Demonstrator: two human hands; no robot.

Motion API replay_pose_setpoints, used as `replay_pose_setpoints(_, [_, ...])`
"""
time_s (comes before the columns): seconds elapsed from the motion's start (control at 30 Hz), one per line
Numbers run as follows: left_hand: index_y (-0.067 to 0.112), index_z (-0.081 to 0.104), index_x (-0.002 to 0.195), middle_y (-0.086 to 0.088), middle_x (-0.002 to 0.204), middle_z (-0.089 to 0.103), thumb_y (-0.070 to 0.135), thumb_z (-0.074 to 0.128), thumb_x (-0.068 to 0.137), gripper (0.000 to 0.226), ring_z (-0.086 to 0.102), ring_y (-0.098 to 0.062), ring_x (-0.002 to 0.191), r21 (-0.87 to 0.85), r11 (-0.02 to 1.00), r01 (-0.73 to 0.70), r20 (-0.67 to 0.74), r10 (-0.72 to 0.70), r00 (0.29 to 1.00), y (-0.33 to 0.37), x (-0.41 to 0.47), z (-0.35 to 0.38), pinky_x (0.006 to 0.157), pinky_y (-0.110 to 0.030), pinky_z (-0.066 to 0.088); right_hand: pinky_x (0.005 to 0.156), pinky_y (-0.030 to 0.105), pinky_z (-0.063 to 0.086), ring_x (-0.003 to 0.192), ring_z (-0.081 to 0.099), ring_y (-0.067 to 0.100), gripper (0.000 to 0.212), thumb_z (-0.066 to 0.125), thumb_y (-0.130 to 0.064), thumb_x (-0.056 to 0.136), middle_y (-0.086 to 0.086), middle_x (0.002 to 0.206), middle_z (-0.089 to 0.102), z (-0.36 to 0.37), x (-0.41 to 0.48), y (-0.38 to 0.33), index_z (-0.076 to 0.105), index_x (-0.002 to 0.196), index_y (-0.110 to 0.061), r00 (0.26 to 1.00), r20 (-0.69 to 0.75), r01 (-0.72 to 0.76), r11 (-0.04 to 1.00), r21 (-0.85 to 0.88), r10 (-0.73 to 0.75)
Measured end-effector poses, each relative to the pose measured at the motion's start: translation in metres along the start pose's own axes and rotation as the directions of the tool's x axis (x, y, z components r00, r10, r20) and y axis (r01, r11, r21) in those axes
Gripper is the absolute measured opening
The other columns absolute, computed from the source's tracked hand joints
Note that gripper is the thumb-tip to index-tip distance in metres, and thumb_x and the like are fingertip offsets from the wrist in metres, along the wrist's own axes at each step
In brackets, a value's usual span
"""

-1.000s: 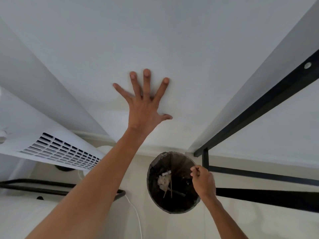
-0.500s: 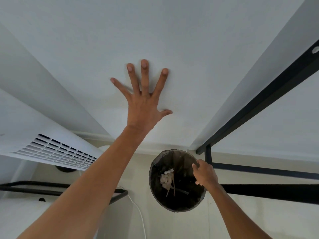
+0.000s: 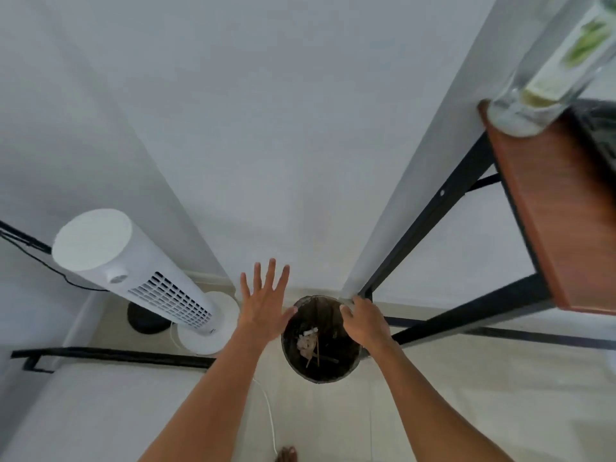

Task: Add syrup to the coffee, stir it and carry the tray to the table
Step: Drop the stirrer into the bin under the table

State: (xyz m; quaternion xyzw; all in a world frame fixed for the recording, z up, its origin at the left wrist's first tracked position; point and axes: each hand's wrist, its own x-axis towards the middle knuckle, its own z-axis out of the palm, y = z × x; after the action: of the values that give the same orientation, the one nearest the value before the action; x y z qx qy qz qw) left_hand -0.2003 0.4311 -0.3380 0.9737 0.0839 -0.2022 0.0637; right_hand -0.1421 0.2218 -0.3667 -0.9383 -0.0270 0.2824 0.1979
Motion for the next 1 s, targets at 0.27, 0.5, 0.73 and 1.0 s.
replay_pose_setpoints(0.27, [0.025, -0.01, 0.163, -0.005, 0.172, -0.015, 0.062, 0.032, 0.102, 0.083, -0.009, -0.039, 0.158, -0.069, 0.997, 0.041, 0.016, -0.04, 0.999, -0.003, -0.107, -0.122, 0.126, -0.06, -0.001, 0.124, 0.05, 0.029, 0.154, 0.028, 0.037, 0.07, 0.027, -0.055, 0.107, 0.023, 0.163, 0.034, -0.119, -0.125, -0.069, 0.025, 0.161, -0.01, 0.984, -0.015, 0.169, 0.968, -0.187, -0.175])
replay_pose_setpoints(0.5, [0.023, -0.006, 0.163, -0.006, 0.173, -0.01, 0.063, 0.032, 0.101, 0.083, -0.007, -0.038, 0.158, -0.087, 0.996, 0.027, -0.164, -0.041, 0.986, 0.017, -0.141, -0.251, 0.126, -0.058, -0.001, 0.126, 0.05, 0.022, 0.156, 0.022, 0.038, 0.07, 0.023, -0.055, 0.108, 0.024, 0.166, 0.028, -0.227, -0.182, -0.109, 0.023, 0.162, -0.01, 0.943, -0.148, 0.267, 0.942, -0.202, -0.299])
replay_pose_setpoints(0.73, [0.022, -0.007, 0.163, -0.008, 0.173, -0.007, 0.06, 0.035, 0.103, 0.083, -0.006, -0.037, 0.158, -0.008, 0.999, -0.033, -0.234, 0.03, 0.972, 0.091, -0.165, -0.305, 0.126, -0.056, -0.001, 0.123, 0.05, 0.029, 0.151, 0.03, 0.036, 0.062, 0.03, -0.05, 0.108, 0.021, 0.157, 0.042, -0.316, -0.227, -0.072, 0.037, 0.155, -0.009, 0.85, -0.366, 0.318, 0.923, -0.216, -0.378])
replay_pose_setpoints(1.0, [0.022, -0.003, 0.164, -0.011, 0.173, -0.001, 0.061, 0.037, 0.101, 0.084, -0.002, -0.038, 0.159, -0.044, 0.987, -0.155, -0.293, 0.135, 0.946, 0.224, -0.175, -0.328, 0.126, -0.057, 0.002, 0.129, 0.052, 0.013, 0.159, 0.014, 0.037, 0.07, 0.032, -0.056, 0.106, 0.019, 0.166, 0.032, -0.412, -0.256, 0.033, 0.029, 0.161, -0.013, 0.799, -0.476, 0.25, 0.922, -0.295, -0.369])
